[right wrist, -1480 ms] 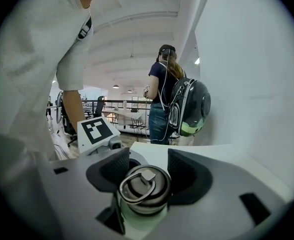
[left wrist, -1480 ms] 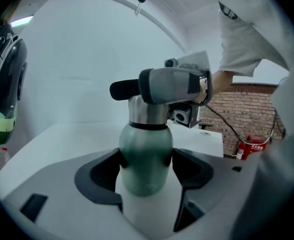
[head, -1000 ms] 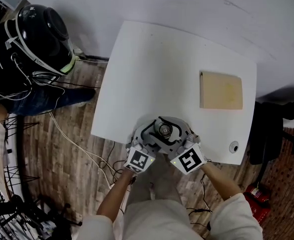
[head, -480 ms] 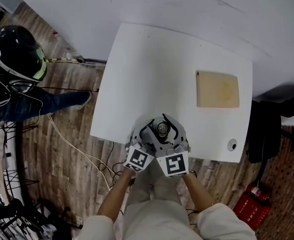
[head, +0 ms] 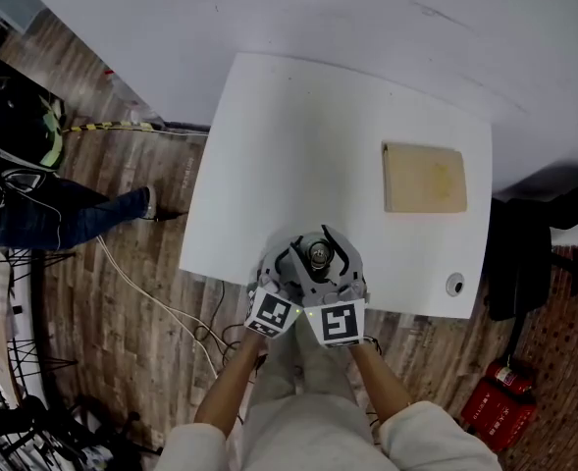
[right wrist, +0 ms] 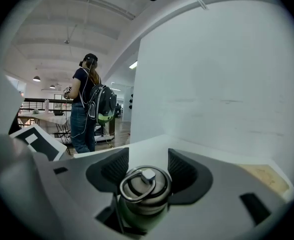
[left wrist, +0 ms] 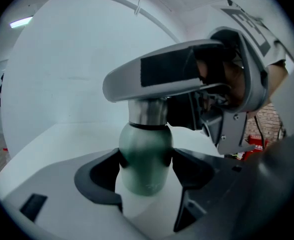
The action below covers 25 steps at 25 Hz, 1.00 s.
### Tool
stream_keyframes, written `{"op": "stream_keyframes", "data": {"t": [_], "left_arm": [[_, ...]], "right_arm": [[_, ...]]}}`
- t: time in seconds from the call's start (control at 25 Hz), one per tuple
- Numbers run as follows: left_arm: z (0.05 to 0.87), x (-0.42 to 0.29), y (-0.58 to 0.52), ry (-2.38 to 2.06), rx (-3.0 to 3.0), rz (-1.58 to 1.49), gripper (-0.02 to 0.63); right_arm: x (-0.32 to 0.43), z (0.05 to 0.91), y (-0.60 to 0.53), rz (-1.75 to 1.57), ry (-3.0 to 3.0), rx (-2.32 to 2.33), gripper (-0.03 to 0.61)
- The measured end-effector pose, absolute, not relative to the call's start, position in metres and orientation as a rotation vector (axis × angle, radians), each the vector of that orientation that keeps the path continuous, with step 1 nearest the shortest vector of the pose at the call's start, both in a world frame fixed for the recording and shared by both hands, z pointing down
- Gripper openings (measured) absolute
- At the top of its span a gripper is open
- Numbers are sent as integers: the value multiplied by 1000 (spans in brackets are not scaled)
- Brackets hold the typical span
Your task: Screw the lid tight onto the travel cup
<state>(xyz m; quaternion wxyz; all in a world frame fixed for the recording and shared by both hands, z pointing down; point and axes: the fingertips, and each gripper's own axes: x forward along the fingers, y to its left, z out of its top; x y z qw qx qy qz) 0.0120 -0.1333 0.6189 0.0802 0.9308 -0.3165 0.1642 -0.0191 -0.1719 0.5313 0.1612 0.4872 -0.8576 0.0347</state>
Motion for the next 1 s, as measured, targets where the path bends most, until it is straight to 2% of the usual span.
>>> {"op": "stream_keyframes", "data": {"t": [0.16,0.24,0.48,0.8,1.0], "left_arm": [[619,14,-130,-919,2772,481,328],[614,14,-132,-920,2776,460,330],[603,-5,-120,-959,2758,447,330],[572,-42,-104,-1066,2718,412,328],[538,-62,-100,-1131,2697,379,315]], "right_arm": [[-20,530,-168,117,-2534,1342,252],[-20,527,-166,143,-2574,1321,284],[-7,514,-158,185,-2598,1371,279],[12,491,-141,169,-2573,1431,228],[31,477,-124,166,-2515,1485,132]]}}
